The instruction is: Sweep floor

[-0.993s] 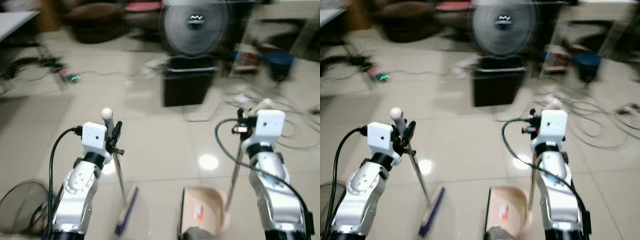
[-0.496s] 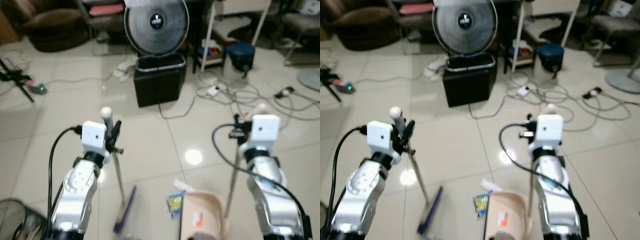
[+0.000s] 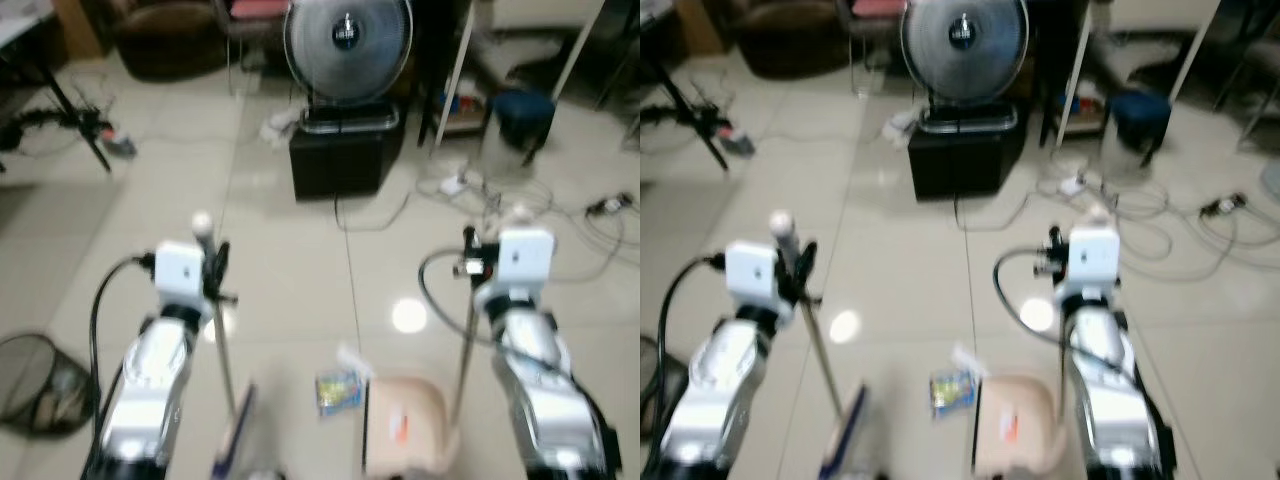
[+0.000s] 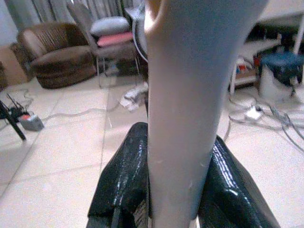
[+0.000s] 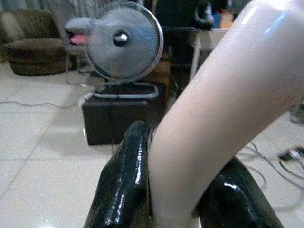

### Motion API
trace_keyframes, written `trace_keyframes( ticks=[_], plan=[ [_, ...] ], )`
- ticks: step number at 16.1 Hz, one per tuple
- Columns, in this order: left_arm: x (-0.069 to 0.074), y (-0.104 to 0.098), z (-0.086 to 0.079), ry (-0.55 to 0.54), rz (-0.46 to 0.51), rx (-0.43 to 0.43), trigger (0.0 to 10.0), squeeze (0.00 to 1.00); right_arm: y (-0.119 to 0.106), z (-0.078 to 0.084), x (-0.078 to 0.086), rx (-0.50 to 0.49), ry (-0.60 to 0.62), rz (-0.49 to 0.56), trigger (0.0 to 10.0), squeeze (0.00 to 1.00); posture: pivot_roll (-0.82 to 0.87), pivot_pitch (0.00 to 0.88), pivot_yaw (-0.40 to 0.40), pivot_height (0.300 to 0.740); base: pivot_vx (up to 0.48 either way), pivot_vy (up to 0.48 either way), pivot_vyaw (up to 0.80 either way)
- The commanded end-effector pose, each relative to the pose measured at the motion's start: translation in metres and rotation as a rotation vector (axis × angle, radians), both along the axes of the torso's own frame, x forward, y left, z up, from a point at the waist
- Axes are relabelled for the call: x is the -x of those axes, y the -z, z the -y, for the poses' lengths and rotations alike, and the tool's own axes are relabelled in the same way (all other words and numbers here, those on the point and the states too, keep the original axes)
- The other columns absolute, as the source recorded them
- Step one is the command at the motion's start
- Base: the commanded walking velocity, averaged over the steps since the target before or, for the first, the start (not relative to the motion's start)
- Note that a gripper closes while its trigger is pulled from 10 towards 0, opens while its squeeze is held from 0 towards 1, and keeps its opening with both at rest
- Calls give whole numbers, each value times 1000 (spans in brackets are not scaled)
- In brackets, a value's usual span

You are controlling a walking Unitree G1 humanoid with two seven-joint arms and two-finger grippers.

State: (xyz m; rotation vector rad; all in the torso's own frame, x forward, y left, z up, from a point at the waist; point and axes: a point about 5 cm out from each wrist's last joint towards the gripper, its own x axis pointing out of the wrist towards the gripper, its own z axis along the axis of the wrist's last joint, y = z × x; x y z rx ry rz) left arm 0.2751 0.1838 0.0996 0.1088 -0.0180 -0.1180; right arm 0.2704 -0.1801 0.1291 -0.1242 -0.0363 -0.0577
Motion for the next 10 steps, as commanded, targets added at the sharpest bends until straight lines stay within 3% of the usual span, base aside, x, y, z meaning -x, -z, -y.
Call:
trace_keyframes(
  ticks=[1,10],
  plan=[
    [-3,-9,0,0,36,7,10000,0,-8,1,-1,20,0,43,10000,0,-20,70,67,740,0,0,0],
    [-6,-15,3,-4,81,-20,10000,0,-4,0,0,33,-2,40,10000,0,-23,56,72,740,0,0,0]
  ],
)
